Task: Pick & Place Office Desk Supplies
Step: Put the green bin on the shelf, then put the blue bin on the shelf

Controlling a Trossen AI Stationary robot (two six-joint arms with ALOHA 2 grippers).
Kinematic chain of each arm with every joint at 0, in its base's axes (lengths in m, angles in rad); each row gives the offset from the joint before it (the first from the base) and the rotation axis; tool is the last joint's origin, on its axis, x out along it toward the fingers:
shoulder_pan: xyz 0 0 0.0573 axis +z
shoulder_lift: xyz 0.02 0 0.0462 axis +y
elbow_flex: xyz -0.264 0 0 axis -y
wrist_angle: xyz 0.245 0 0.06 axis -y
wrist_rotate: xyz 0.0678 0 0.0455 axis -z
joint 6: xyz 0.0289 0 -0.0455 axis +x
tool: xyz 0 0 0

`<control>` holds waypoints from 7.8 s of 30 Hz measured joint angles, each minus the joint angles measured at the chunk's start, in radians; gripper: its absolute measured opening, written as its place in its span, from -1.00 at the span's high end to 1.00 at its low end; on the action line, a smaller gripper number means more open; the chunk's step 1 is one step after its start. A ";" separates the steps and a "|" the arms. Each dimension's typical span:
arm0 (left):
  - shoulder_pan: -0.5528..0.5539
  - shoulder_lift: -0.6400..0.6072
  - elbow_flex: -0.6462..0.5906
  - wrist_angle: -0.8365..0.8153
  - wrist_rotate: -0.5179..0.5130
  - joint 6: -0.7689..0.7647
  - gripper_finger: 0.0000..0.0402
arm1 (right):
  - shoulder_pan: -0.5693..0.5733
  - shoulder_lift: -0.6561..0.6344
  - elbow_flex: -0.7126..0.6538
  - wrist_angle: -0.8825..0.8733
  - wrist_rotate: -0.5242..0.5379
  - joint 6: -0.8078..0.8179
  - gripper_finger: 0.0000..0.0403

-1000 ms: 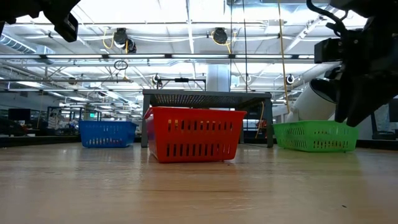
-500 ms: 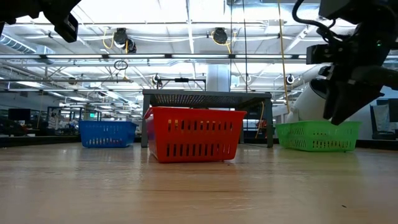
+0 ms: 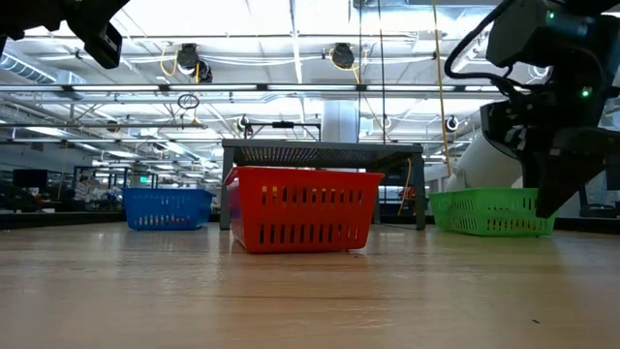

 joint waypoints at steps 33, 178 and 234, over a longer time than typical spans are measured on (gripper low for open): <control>0.000 0.000 0.000 -0.015 -0.003 -0.035 0.23 | 0.061 0.000 0.324 -0.341 -0.014 0.082 1.00; 0.002 0.115 0.385 -0.567 -0.120 0.170 0.23 | 0.349 0.312 0.568 0.582 0.305 -0.806 0.25; 0.792 0.812 0.599 -1.517 0.338 0.203 0.59 | 0.360 0.311 0.231 1.481 0.461 -1.277 0.30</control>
